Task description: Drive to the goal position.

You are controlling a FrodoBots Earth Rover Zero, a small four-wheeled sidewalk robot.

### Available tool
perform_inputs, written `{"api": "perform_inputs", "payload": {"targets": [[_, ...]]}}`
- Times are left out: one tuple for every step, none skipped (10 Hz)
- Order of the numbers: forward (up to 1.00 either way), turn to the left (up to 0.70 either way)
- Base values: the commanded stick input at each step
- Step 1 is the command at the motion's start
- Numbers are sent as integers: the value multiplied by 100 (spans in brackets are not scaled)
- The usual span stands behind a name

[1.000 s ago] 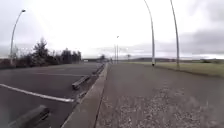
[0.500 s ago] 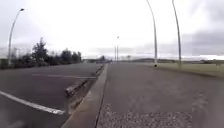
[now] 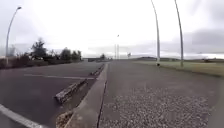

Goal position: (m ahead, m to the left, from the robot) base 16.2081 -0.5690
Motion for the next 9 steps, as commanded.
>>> {"api": "perform_inputs", "payload": {"targets": [[100, 0], [100, 0], [100, 0], [100, 0], [100, 0], [100, 0], [100, 0], [100, 0], [100, 0]]}}
